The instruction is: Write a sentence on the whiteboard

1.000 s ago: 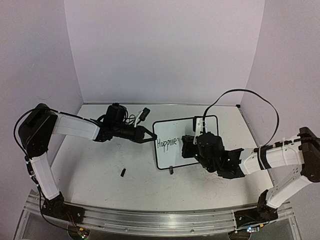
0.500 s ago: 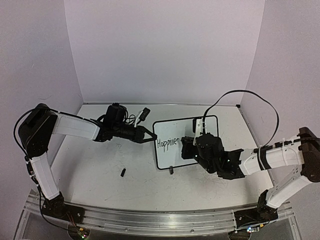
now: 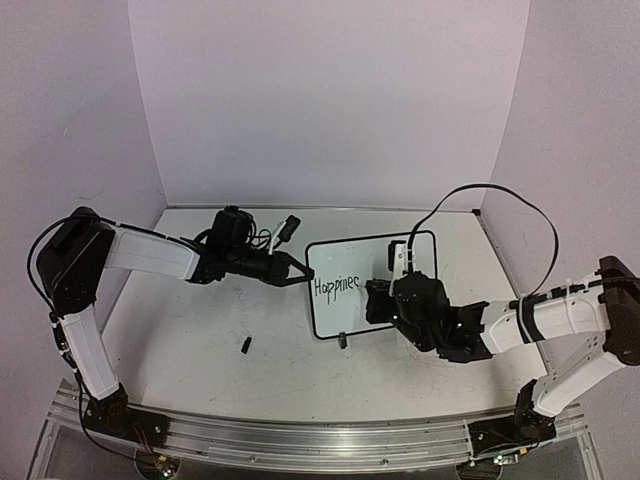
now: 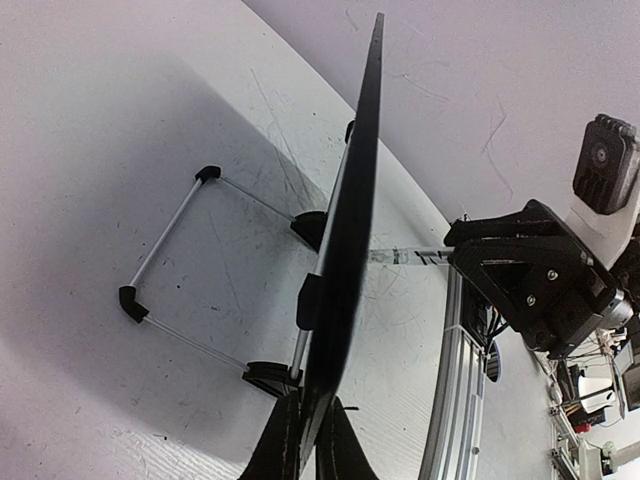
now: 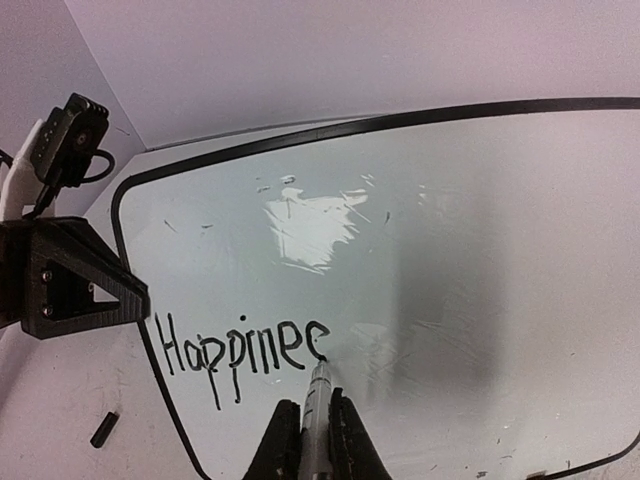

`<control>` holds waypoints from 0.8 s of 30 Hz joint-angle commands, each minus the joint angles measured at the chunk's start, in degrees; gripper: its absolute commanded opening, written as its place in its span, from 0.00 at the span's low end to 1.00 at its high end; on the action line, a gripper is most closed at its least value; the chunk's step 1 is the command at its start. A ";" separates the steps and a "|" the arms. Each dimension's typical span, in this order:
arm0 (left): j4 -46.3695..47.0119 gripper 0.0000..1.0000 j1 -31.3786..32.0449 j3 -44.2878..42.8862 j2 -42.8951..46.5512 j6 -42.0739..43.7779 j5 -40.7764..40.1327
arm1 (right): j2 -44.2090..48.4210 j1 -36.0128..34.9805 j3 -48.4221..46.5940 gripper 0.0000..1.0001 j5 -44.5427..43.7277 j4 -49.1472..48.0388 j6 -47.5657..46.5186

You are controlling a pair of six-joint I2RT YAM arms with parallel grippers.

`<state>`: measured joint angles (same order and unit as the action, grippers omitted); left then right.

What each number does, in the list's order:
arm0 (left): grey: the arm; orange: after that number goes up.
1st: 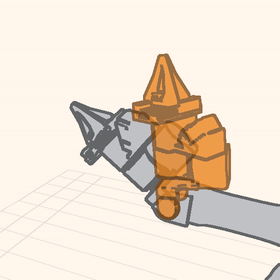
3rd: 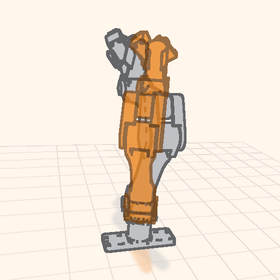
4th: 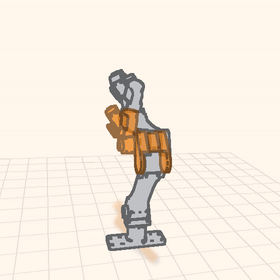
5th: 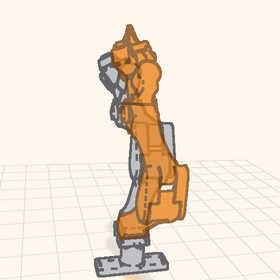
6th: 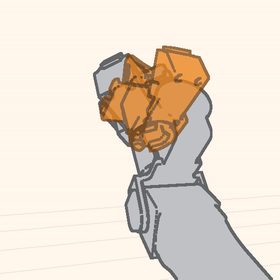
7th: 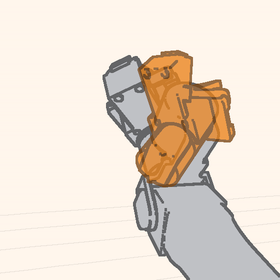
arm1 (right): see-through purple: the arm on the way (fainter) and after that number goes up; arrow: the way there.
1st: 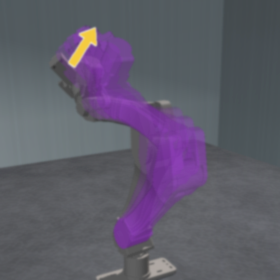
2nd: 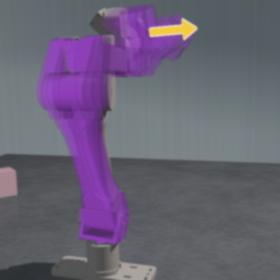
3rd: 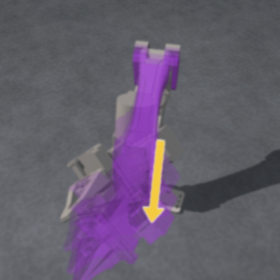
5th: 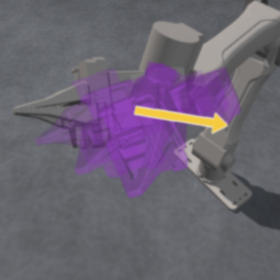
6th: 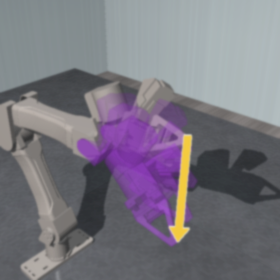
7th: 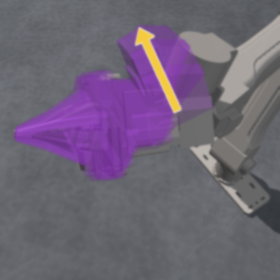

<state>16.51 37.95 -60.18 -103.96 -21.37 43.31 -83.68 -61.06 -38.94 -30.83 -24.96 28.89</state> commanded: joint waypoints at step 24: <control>-1.40 0.00 0.20 0.44 2.44 -1.01 1.16 | 1.04 -1.12 -1.08 0.00 -0.58 -0.06 0.38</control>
<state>16.49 37.95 -60.18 -103.96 -21.23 42.90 -85.39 -62.41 -39.77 -30.59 -24.68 29.90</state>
